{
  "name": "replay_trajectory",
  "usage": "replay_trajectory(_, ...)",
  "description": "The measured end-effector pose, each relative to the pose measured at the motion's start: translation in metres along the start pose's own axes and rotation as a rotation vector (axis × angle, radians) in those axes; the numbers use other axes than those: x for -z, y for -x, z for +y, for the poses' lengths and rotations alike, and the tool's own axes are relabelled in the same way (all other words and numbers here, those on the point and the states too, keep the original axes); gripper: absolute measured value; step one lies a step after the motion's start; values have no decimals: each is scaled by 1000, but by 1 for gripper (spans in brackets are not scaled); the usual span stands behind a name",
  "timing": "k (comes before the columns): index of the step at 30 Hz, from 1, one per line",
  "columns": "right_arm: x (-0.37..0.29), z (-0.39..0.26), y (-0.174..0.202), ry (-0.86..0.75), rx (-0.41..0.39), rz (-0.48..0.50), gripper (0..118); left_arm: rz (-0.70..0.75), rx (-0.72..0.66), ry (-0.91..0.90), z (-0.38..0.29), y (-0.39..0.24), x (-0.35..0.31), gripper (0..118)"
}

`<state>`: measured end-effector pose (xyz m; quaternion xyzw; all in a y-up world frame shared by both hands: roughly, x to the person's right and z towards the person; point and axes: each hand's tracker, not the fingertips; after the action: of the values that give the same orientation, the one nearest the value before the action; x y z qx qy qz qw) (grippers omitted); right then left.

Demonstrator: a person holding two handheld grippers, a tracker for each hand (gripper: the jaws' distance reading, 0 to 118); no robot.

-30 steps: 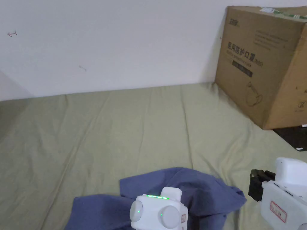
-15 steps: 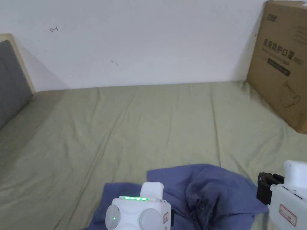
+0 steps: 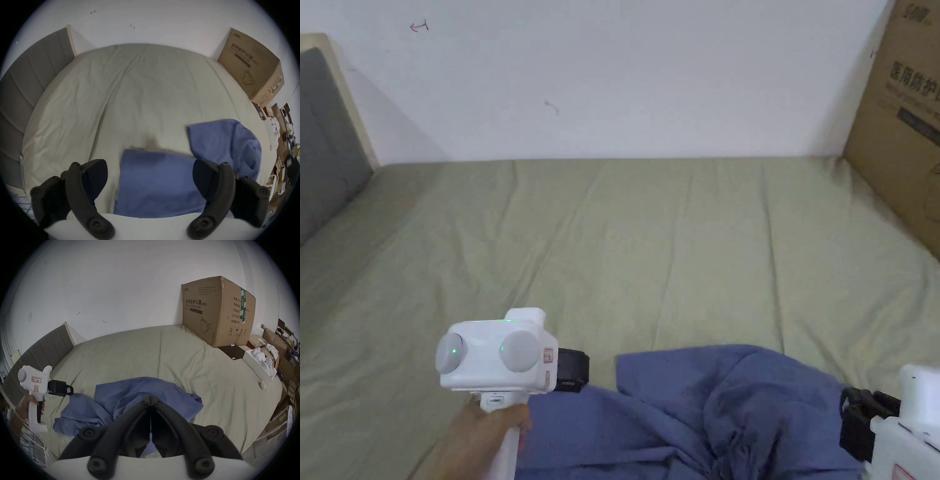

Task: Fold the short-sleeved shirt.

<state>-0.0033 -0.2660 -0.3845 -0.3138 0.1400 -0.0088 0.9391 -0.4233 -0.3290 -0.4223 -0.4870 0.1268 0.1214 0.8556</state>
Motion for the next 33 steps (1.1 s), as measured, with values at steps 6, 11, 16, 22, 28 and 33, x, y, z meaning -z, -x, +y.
replay_trajectory(6,17,-10,-3,59,13,-3,0,26,-53,151,-9,13,59,72)
replay_trajectory(11,28,-17,-5,95,23,6,0,66,22,82,-16,2,53,38)
replay_trajectory(16,37,-10,0,112,-6,41,0,31,-21,80,-11,16,40,7)
replay_trajectory(22,87,49,-6,178,-10,204,2,21,13,30,-9,14,11,6)
replay_trajectory(28,192,102,16,285,-189,156,87,0,16,-62,-9,12,-17,6)
replay_trajectory(33,274,98,44,452,-254,228,88,-12,17,-70,-10,13,-19,6)
